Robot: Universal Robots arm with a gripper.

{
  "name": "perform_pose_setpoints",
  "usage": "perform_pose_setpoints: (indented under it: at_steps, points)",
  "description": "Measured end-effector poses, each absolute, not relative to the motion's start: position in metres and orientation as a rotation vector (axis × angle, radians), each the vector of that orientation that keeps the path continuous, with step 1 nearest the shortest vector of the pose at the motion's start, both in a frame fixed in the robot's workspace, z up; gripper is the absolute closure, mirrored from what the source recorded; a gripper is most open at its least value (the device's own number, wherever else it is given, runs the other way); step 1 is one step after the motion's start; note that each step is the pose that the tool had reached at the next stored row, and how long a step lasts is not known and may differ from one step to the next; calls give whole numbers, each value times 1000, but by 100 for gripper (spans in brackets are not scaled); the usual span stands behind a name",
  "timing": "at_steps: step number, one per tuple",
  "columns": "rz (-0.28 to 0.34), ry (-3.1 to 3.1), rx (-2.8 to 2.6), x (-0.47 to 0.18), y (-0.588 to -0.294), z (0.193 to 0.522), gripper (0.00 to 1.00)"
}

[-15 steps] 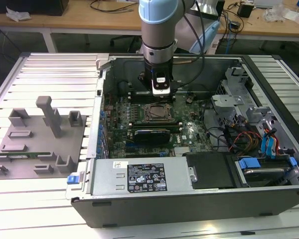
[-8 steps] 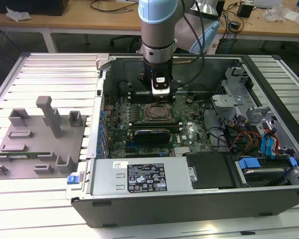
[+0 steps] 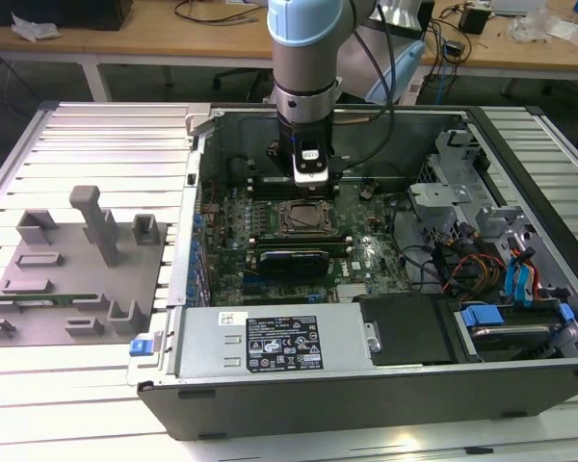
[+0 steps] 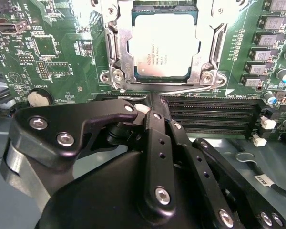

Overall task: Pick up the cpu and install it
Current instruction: 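Install the first cpu locking lever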

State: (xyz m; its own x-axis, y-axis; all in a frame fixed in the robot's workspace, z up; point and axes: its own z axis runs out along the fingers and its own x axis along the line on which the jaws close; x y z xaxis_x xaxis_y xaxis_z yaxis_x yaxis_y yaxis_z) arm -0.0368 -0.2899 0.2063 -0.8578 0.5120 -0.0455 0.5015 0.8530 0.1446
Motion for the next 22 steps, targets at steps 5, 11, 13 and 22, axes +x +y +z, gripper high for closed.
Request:
perform_pose_setpoints:
  at_steps: [5,11,13,22]
  points:
    - [175,2942,805,-37,-289,205,89]
    - [155,2940,803,-37,-287,204,89]
    - [154,2940,803,-37,-286,204,89]
    - [143,2939,802,-37,-282,203,89]
